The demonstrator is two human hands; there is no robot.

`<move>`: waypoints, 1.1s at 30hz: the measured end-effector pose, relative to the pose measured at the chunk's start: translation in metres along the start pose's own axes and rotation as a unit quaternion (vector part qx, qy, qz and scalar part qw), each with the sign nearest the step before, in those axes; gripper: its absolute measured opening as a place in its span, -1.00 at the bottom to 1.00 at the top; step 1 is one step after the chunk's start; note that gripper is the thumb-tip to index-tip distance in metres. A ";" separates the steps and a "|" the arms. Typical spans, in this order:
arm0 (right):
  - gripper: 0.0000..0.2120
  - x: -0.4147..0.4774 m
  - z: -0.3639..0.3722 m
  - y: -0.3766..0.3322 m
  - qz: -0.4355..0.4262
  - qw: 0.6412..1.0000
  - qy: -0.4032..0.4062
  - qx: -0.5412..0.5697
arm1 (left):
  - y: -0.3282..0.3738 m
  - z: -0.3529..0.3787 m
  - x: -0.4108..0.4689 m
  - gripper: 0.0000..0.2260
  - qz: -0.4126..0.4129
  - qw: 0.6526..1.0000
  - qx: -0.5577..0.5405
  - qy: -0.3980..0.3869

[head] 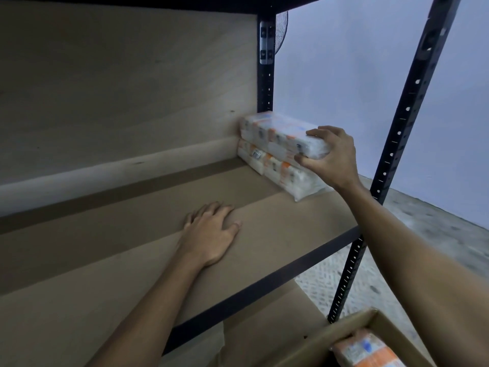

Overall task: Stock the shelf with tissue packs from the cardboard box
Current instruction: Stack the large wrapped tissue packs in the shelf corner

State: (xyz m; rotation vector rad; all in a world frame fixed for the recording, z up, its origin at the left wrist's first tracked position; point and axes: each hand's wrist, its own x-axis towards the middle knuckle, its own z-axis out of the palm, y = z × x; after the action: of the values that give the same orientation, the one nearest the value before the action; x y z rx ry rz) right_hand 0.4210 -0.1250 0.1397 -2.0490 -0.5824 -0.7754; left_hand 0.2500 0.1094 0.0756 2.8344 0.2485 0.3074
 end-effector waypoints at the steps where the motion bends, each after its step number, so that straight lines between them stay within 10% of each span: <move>1: -0.46 0.003 0.002 0.002 0.003 1.000 -0.007 0.002 | 0.000 0.000 0.000 -0.55 -0.001 1.000 0.001 0.000; 33: -0.41 0.014 0.009 0.016 0.017 0.998 -0.054 0.008 | 0.000 0.003 0.000 -0.56 -0.003 1.000 0.015 -0.005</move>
State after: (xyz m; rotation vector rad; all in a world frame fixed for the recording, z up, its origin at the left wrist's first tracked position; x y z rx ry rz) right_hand 0.4434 -0.1246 0.1369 -2.0905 -0.6094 -0.6419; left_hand 0.2511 0.1083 0.0735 2.8630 0.2621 0.2916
